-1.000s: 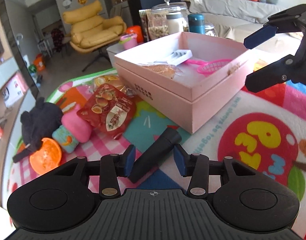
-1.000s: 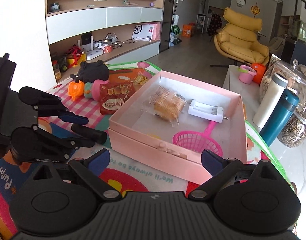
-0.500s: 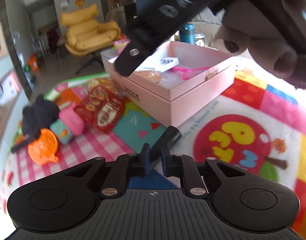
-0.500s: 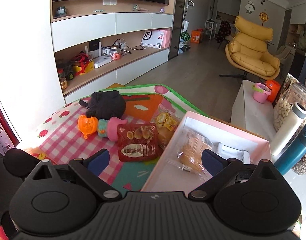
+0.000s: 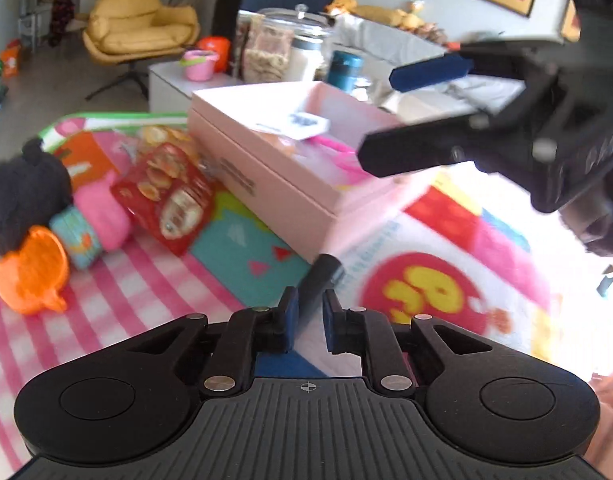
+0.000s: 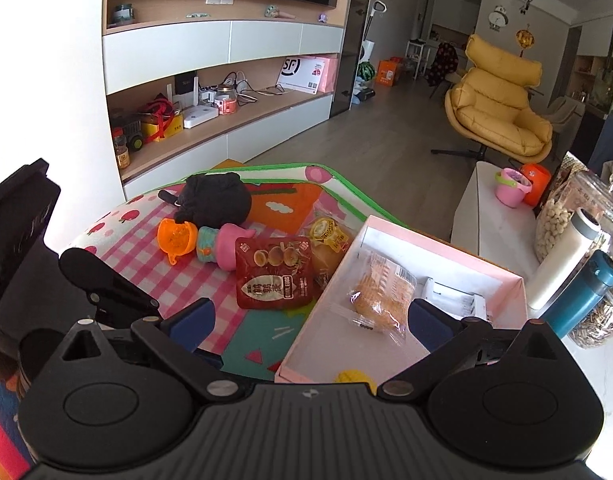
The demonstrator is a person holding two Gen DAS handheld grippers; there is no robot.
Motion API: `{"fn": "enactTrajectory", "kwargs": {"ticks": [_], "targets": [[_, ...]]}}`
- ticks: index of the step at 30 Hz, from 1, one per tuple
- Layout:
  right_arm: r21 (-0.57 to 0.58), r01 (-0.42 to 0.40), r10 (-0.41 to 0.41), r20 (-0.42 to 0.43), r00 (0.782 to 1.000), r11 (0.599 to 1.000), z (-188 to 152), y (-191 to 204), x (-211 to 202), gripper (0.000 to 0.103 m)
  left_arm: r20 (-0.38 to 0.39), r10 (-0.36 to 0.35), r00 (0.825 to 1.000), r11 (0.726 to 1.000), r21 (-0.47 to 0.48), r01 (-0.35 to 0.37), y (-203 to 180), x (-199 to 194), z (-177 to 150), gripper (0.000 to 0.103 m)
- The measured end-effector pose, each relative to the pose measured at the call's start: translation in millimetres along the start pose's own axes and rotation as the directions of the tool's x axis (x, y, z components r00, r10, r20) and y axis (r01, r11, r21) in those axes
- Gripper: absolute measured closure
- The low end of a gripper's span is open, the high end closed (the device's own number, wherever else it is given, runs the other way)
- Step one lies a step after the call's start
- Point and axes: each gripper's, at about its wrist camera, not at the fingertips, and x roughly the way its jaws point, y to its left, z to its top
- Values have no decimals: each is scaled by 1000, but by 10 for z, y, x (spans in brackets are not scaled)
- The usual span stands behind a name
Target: Organize objects
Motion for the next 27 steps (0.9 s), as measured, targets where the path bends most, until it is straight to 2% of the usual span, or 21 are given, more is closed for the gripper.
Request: {"fn": "enactTrajectory", "kwargs": {"ticks": [2, 4, 6, 8, 10, 11, 13, 15, 17, 20, 21, 23, 24, 26, 27], "targets": [[-17, -6, 6, 22, 1000, 1000, -172, 39, -107, 1, 17, -24, 1000, 998, -52, 25, -40, -81, -112, 87], [-11, -30, 30, 16, 999, 999, -377, 76, -152, 1, 39, -81, 996, 990, -111, 85, -63, -147, -233, 87], [5, -61, 61, -6, 998, 998, -593, 124, -132, 1, 71, -81, 994, 986, -137, 90, -105, -212, -316, 87], [26, -85, 86, -43, 995, 996, -769, 176, -58, 1, 101, -7, 995, 987, -161, 23, -130, -295, -350, 87], [52, -108, 112, -83, 990, 993, -907, 249, 64, 1, 127, 116, 985, 976, -200, -89, -80, -373, -329, 87], [73, -115, 122, -97, 988, 991, -940, 284, 130, 1, 135, 176, 975, 963, -227, -143, -52, -393, -318, 87], [138, -123, 138, -108, 985, 983, -949, 356, 264, 1, 143, 288, 947, 919, -321, -231, 56, -444, -282, 87], [223, -128, 155, -111, 982, 966, -930, 433, 392, 0, 146, 340, 929, 880, -397, -260, 145, -481, -281, 87], [209, -87, 105, -79, 991, 974, -908, 574, 420, 0, 150, 383, 912, 859, -420, -292, 177, -548, -293, 87], [155, -28, 37, -53, 998, 987, -926, 722, 390, 17, 154, 440, 885, 840, -417, -346, 155, -611, -316, 87], [145, -44, 49, -36, 998, 988, -942, 724, 334, 28, 156, 451, 879, 838, -414, -356, 152, -629, -323, 87], [128, -44, 49, -36, 998, 991, -982, 710, 273, 32, 154, 473, 868, 832, -402, -382, 122, -636, -359, 87], [124, -52, 57, -35, 998, 991, -1008, 694, 245, 39, 149, 481, 864, 828, -399, -393, 110, -632, -379, 87], [115, -53, 58, -33, 998, 992, -1043, 658, 182, 44, 140, 484, 864, 826, -400, -398, 83, -614, -418, 87], [108, -54, 57, -31, 998, 993, -1055, 633, 166, 44, 135, 476, 869, 829, -398, -392, 65, -569, -436, 87]]}}
